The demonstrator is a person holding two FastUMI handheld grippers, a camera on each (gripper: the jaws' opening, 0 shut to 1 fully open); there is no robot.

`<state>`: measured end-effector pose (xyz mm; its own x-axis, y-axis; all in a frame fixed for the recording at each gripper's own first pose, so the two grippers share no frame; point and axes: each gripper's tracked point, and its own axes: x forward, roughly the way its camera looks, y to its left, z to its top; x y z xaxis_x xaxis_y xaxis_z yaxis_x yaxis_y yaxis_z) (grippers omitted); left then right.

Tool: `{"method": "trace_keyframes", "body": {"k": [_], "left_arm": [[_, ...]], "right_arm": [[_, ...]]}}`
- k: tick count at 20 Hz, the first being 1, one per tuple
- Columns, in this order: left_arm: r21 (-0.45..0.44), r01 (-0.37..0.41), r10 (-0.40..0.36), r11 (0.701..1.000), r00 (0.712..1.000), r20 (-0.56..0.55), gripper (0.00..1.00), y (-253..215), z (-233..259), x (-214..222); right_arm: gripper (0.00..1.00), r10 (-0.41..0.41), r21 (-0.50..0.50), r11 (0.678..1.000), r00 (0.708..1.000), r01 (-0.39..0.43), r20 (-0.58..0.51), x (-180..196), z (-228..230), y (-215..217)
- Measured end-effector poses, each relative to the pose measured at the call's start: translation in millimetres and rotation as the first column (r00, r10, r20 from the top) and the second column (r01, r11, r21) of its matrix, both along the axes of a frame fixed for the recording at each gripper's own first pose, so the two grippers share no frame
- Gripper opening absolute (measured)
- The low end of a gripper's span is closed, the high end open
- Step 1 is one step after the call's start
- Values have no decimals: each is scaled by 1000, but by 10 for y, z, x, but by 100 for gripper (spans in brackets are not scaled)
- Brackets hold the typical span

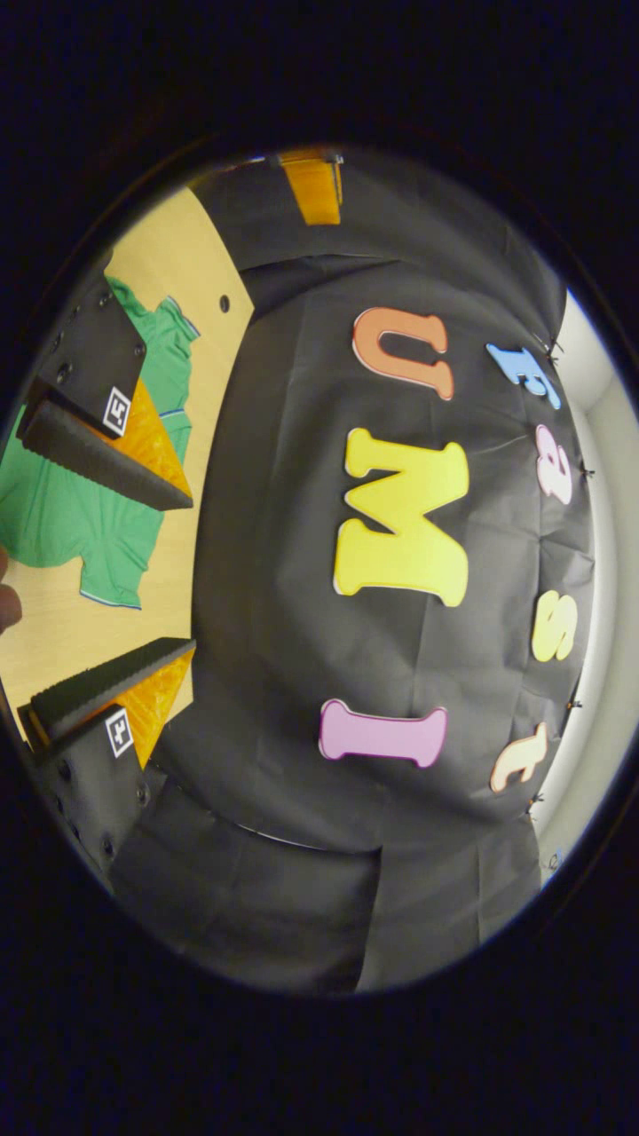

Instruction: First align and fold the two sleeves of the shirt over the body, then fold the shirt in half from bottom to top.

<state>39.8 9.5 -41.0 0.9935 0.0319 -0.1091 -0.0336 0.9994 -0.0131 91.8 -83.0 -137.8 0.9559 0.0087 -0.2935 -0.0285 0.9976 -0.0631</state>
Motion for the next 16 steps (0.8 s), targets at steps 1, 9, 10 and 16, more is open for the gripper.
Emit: {"method": "trace_keyframes", "body": {"k": [1, 9, 10, 16], "left_arm": [[7, -5, 5, 1000, 1000, 0, 98, -8, -5, 20], [34, -41, 43, 999, 997, -63, 98, -12, -278, 73], [33, -48, 50, 998, 996, -71, 98, -12, -302, 88], [38, -82, 86, 996, 990, -112, 98, -25, -476, 175]], "right_arm": [[95, -2, 4, 1000, 1000, 2, -25, 71, -129, -77], [98, 66, 12, 998, 975, -65, -213, 623, -1161, -257], [95, 73, 18, 997, 967, -71, -244, 686, -1290, -282], [92, 66, 85, 996, 922, -36, -381, 1144, -1758, -505]]}}
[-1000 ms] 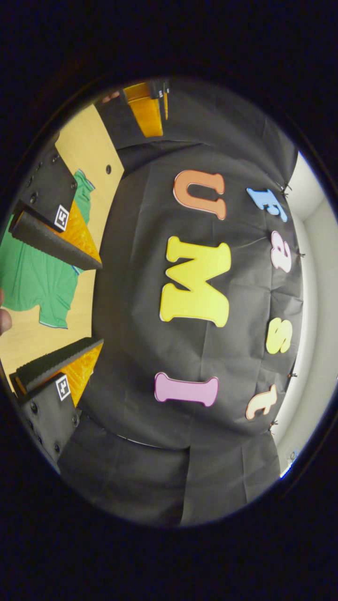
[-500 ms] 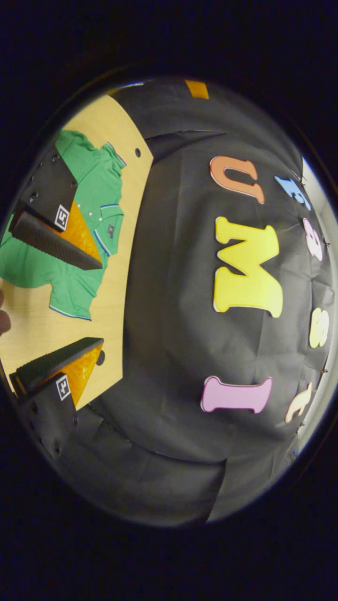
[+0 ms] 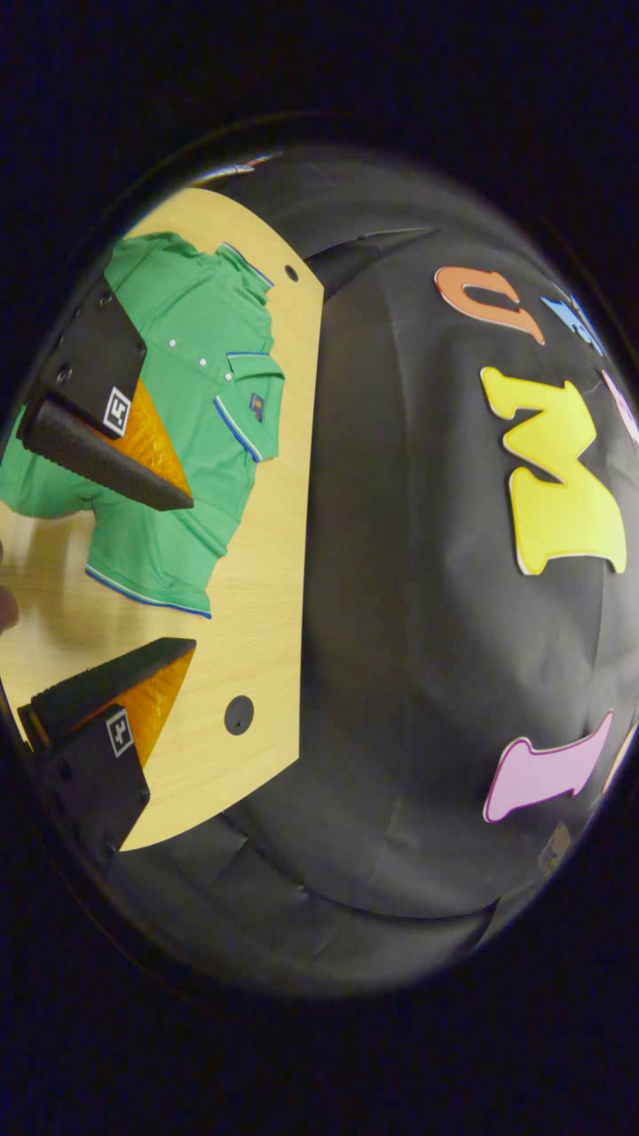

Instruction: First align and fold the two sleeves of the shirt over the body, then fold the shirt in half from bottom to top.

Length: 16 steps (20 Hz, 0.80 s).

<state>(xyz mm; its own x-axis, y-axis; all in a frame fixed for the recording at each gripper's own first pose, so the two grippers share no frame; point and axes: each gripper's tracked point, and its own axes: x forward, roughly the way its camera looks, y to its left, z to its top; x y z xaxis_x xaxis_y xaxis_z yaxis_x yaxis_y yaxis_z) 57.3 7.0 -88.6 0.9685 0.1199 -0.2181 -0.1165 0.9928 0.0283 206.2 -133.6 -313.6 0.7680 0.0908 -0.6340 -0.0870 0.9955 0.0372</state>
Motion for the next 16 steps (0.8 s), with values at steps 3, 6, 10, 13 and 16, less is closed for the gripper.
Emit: {"method": "trace_keyframes", "body": {"k": [3, 6, 10, 13, 16], "left_arm": [[-18, -25, 24, 1000, 999, -22, 98, 12, -109, 33], [-19, -52, 51, 998, 998, -35, 99, 66, -176, 53], [-6, -79, 78, 997, 996, -49, 98, 150, -222, 61], [-14, -95, 94, 995, 994, -59, 99, 179, -258, 31], [-26, -100, 98, 995, 993, -72, 99, 155, -310, 37]], "right_arm": [[95, -25, 15, 1000, 996, 26, -83, 172, -227, -102], [92, -22, -7, 1000, 990, 21, -142, 243, -475, -136], [94, -1, 5, 1000, 974, 2, -224, 247, -727, -75], [72, -5, 23, 1000, 958, 12, -287, 251, -858, -51], [72, -10, 19, 1000, 938, 18, -346, 233, -970, -67]]}}
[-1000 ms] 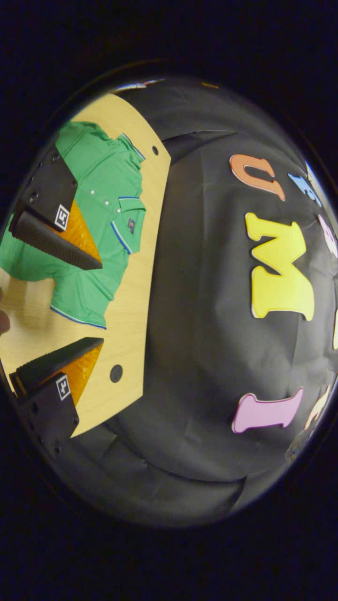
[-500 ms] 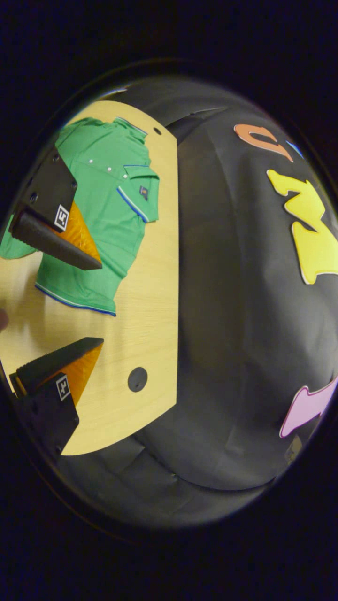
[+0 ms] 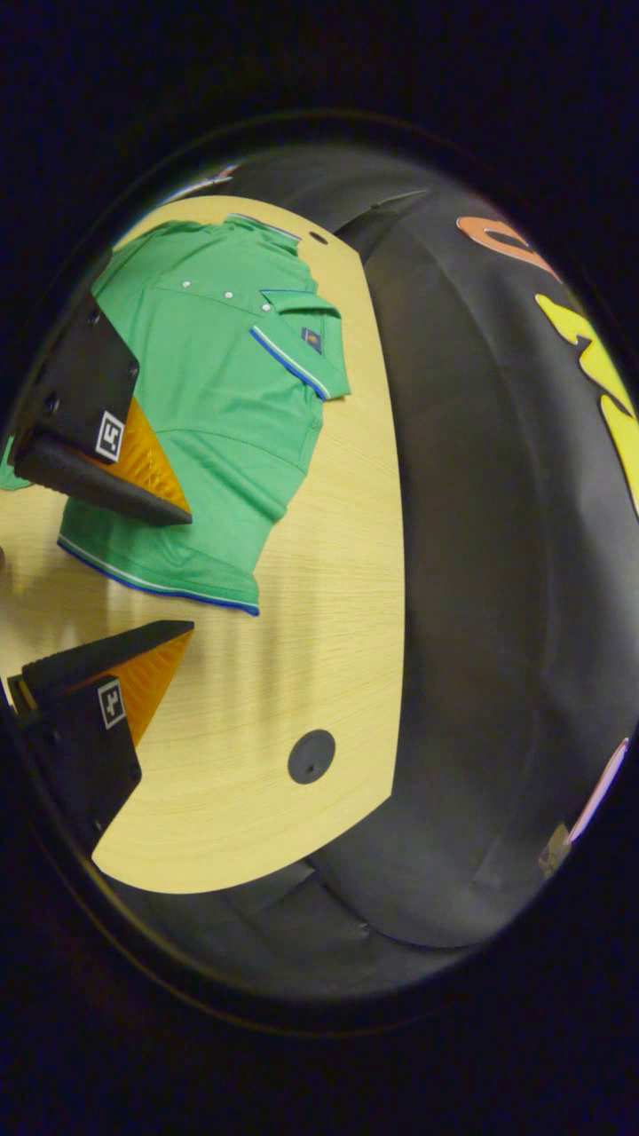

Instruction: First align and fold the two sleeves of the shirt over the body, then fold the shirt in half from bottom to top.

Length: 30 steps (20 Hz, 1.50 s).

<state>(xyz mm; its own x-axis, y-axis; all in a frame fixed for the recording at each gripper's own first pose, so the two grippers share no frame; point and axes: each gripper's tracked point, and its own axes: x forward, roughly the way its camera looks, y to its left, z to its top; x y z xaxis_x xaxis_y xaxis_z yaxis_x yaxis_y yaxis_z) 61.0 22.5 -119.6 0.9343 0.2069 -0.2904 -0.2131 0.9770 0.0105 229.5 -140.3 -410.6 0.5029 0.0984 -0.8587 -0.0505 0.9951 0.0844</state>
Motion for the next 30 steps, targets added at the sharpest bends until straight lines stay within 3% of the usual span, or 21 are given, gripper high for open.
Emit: {"method": "trace_keyframes", "body": {"k": [1, 4, 6, 7, 9, 10, 11, 12, 18, 30], "left_arm": [[2, 0, 0, 1000, 1000, -1, 99, -4, -6, 5], [8, 1, -1, 1000, 1000, 1, 99, 9, -7, -7], [3, -3, 3, 1000, 1000, -4, 99, 27, -20, -4], [0, -6, 6, 1000, 1000, -8, 99, 32, -31, -17], [-4, -12, 12, 1000, 1000, -12, 99, 54, -51, -30], [-4, -13, 13, 1000, 1000, -12, 99, 61, -60, -23], [-2, -13, 13, 1000, 1000, -13, 99, 72, -60, -25], [2, -15, 15, 1000, 1000, -14, 99, 104, -61, -37], [-6, -30, 30, 1000, 999, -13, 99, 204, -96, -55], [-35, -66, 66, 997, 998, 12, 99, 538, -93, -258]], "right_arm": [[73, -8, -1, 1000, 1000, 8, -12, 3, 12, -17], [31, -13, -23, 1000, 999, 12, -38, -15, -95, -39], [27, 5, -45, 999, 999, -7, -37, -8, -138, -8], [14, 8, -56, 998, 999, -10, -37, 14, -121, -1], [17, 8, -57, 998, 1000, -9, -24, 49, -4, 3], [2, 2, -54, 999, 1000, -3, -27, 29, -52, 3], [6, -6, -49, 999, 1000, 5, -25, 43, -41, 1], [2, -17, -44, 999, 1000, 16, -21, 39, -30, -11], [2, -61, 2, 998, 998, 61, 10, 38, 178, 37], [2, -29, 0, 1000, 995, 29, 94, 8, 728, 546]]}}
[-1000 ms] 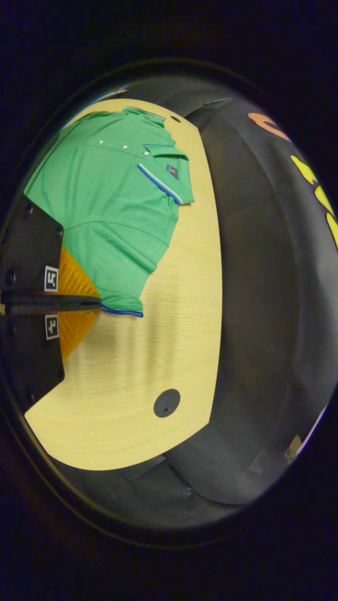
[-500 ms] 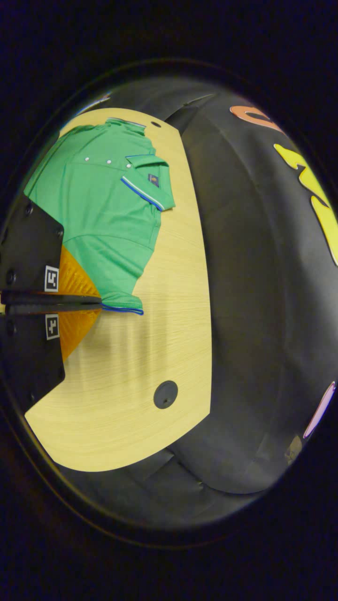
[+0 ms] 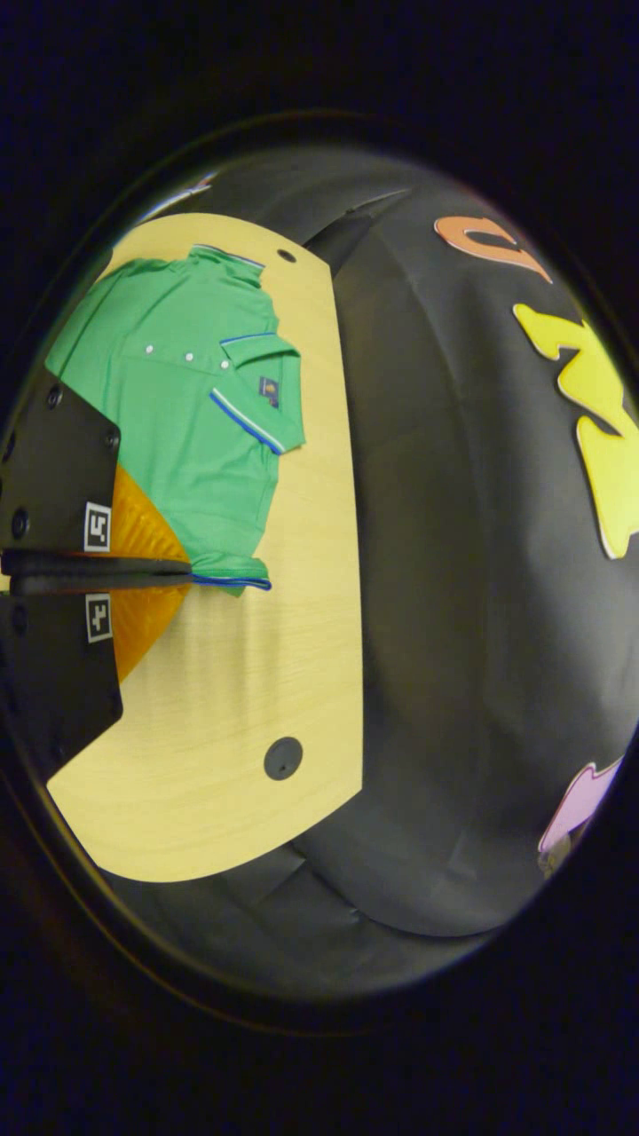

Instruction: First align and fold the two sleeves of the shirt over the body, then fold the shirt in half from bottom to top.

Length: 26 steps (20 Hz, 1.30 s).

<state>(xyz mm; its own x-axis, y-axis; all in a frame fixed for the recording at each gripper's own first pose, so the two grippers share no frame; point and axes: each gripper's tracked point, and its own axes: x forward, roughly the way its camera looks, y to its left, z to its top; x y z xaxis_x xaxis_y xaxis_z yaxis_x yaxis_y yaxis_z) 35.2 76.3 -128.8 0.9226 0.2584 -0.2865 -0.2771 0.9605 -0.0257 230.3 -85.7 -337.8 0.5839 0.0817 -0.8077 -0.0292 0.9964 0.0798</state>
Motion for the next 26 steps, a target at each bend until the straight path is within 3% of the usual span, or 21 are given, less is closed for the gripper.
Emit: {"method": "trace_keyframes", "body": {"k": [7, 17, 19, 20, 23, 26], "left_arm": [[-39, -11, 11, 999, 1000, 8, 99, 282, -49, -197], [-83, -5, -1, 997, 998, -63, 99, 637, -285, -361], [-88, -3, -3, 996, 998, -70, 99, 659, -311, -349], [-89, 1, -7, 996, 997, -73, 99, 698, -334, -333], [-88, 25, -32, 996, 997, -76, 99, 739, -355, -299], [-90, 65, -72, 994, 995, -74, 99, 701, -367, -216]], "right_arm": [[2, 53, -28, 998, 999, -52, 12, -24, 131, 586], [4, 107, -54, 993, 994, -109, -27, -15, -136, 1276], [15, 124, -40, 991, 992, -124, -12, -4, -52, 1357], [41, 123, -46, 991, 992, -123, -4, -6, -31, 1341], [58, 109, -43, 993, 994, -108, 28, -17, 161, 1270], [89, 69, -35, 997, 996, -67, 61, -120, 402, 1136]]}}
